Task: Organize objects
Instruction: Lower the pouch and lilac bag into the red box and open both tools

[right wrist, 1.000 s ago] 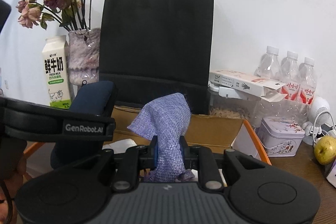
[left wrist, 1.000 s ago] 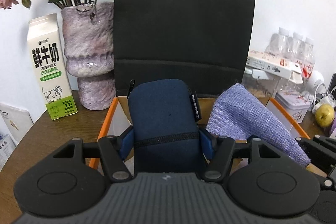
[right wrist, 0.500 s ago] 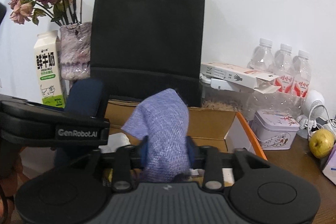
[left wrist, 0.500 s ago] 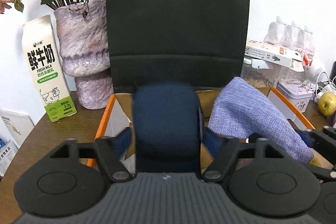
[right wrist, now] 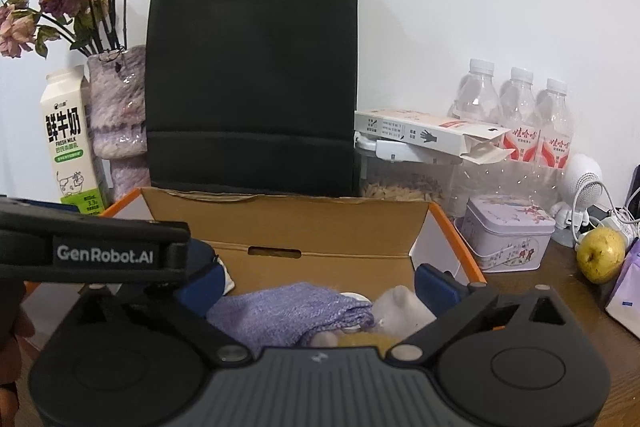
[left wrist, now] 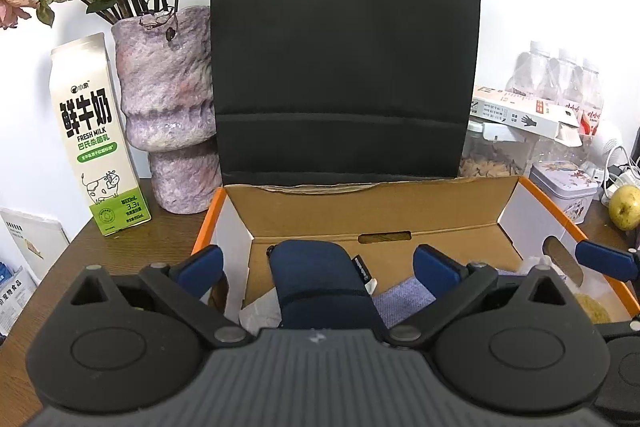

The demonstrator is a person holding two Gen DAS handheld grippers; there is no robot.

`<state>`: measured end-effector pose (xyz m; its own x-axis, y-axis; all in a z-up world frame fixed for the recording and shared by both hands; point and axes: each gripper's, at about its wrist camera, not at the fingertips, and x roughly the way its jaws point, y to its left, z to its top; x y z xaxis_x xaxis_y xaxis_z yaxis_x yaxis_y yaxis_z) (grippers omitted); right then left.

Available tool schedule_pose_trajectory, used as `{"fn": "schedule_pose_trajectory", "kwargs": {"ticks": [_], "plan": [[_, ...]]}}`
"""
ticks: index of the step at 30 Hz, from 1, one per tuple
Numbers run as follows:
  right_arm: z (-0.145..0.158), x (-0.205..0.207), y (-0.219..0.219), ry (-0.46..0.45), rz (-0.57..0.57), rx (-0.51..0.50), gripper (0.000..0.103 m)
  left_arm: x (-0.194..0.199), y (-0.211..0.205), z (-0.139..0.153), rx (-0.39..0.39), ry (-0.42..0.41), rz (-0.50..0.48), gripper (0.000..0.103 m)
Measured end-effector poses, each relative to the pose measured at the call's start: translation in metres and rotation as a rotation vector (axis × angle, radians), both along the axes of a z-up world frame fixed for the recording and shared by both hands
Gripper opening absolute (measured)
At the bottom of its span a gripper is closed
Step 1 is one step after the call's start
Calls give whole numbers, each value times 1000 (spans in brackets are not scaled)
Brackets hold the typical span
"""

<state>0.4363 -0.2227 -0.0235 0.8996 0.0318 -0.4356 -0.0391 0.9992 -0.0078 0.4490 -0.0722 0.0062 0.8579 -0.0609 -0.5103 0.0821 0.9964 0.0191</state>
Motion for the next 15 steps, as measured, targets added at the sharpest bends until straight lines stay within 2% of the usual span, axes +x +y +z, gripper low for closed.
{"fn": "schedule_pose_trajectory", "kwargs": {"ticks": [15], "plan": [[4, -7, -2, -4, 11, 26, 103, -12, 7, 14, -46, -29, -11, 103]]}}
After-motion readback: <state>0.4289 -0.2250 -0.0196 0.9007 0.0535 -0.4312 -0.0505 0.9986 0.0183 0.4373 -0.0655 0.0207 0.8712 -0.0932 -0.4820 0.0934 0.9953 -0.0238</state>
